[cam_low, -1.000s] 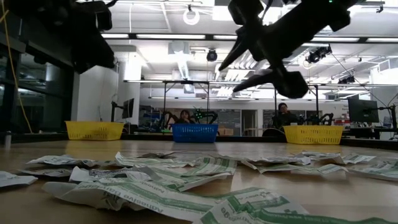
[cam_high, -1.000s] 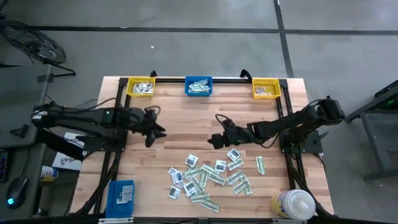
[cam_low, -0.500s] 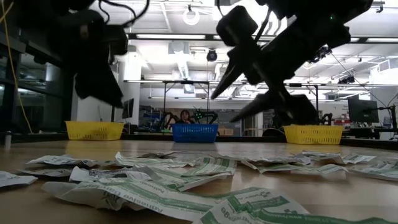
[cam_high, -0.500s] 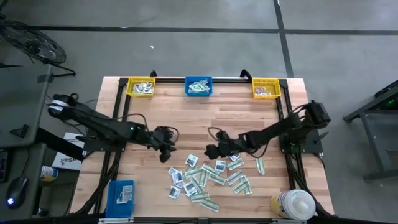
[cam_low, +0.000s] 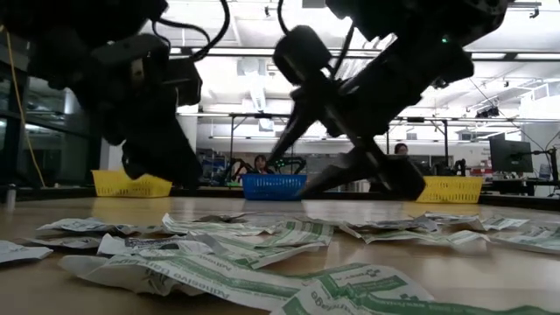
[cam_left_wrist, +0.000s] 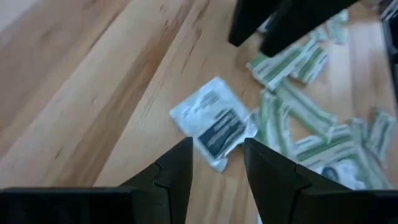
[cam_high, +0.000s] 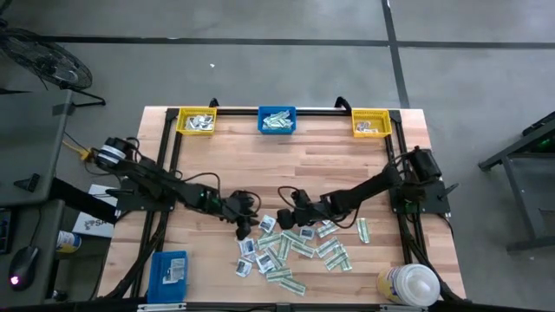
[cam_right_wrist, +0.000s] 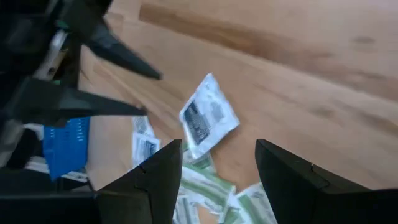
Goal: Pick & Place First Aid Supplies
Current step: Put the gray towelette pack into the left yellow bin
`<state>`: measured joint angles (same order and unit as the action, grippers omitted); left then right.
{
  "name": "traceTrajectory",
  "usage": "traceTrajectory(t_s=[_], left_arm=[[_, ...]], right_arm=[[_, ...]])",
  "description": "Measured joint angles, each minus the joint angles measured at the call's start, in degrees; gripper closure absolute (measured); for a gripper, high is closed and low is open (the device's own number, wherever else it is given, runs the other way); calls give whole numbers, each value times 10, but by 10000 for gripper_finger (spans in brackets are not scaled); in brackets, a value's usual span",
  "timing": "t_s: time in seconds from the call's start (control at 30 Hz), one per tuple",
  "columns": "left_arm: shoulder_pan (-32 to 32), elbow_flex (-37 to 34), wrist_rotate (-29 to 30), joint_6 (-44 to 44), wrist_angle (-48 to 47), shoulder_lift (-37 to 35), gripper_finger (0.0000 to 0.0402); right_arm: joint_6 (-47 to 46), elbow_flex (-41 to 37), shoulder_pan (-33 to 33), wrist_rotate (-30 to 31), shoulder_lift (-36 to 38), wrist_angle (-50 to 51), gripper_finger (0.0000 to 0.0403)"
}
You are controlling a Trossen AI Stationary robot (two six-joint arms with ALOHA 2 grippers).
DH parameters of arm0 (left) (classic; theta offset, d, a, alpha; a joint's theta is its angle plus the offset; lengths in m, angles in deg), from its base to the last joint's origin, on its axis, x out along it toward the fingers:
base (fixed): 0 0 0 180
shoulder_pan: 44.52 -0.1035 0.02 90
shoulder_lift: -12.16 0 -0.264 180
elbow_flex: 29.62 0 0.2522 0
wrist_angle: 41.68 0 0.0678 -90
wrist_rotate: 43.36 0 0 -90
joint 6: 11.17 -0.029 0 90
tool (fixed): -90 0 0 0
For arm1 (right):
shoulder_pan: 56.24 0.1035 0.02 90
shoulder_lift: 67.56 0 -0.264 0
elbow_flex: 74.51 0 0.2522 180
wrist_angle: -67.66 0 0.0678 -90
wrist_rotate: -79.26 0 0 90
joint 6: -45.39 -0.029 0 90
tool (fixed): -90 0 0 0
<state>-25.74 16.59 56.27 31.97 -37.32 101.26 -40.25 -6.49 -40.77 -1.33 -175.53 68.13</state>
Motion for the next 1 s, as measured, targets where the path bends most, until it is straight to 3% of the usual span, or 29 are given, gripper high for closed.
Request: traceTrajectory(t_s=[0.4,0.6,1.0], left_arm=[[0,45,3,-30,28,86,259],[0,66,44,-10,-12,123,259],[1,66,60,-9,-36,133,259]], right_arm=[[2,0,0,12,-1,14,206],[1,0,1,11,-1,12,206],[-13,0,3,19,-1,1,206]])
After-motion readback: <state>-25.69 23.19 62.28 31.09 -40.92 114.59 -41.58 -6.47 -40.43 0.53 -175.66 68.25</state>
